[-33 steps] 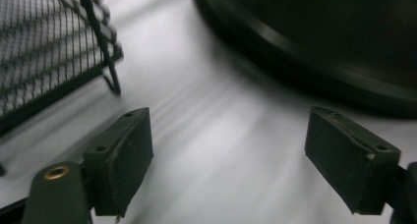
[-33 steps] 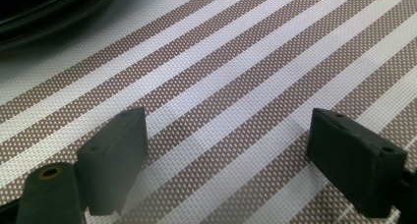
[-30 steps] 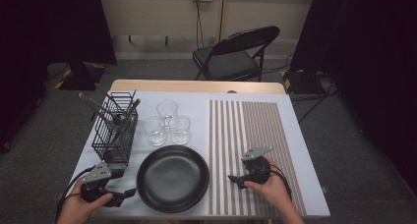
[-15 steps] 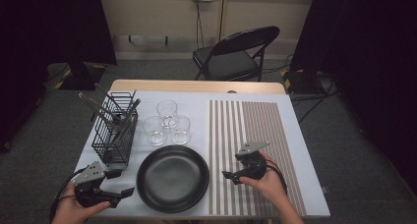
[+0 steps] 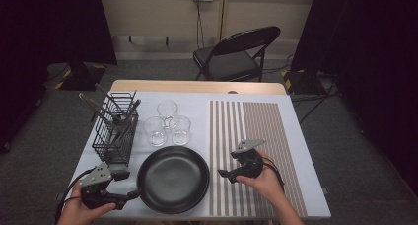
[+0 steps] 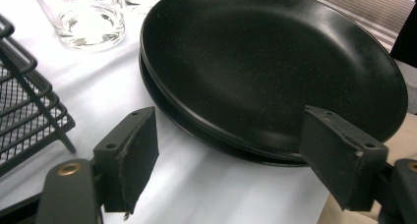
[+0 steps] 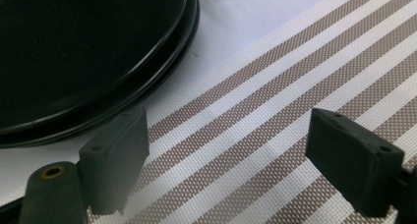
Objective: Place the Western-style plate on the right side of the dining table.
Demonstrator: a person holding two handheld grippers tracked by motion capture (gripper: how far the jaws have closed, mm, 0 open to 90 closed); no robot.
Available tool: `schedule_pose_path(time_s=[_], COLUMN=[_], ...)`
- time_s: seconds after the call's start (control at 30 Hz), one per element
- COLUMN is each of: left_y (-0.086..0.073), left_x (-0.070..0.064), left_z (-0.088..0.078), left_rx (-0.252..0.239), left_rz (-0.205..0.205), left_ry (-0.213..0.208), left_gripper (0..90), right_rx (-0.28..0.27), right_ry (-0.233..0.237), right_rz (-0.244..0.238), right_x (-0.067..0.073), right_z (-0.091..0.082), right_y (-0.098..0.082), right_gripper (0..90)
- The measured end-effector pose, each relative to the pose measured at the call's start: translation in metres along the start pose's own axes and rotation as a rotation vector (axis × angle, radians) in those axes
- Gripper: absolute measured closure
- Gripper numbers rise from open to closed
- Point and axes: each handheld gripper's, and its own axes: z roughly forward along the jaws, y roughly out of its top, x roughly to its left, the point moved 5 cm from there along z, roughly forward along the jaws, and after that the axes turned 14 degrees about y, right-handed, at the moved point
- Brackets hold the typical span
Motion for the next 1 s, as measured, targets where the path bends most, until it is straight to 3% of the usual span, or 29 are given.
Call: schedule_pose_path(time_s=[0.17, 0.5, 0.67, 1.0], left_y=[0.001, 0.002, 0.004, 0.010], left_x=[-0.004, -0.005, -0.006, -0.005], left_z=[0.003, 0.007, 0.009, 0.013], left_rx=[0.029, 0.055, 0.070, 0.067], left_rz=[-0.034, -0.015, -0.029, -0.011], left_ry=[-0.004, -0.007, -0.011, -0.006], left_gripper=[24.1, 25.0, 25.0, 26.8], right_rx=[0.003, 0.021, -0.003, -0.035], right_ry=[0.001, -0.001, 0.006, 0.014], right_rz=[-0.008, -0.020, -0.018, -0.011], right_x=[0.004, 0.006, 0.009, 0.016], right_z=[0.000, 0.003, 0.002, 0.003], right_y=[0.005, 0.009, 0.015, 0.022], right_gripper=[15.4, 16.5, 16.5, 18.0])
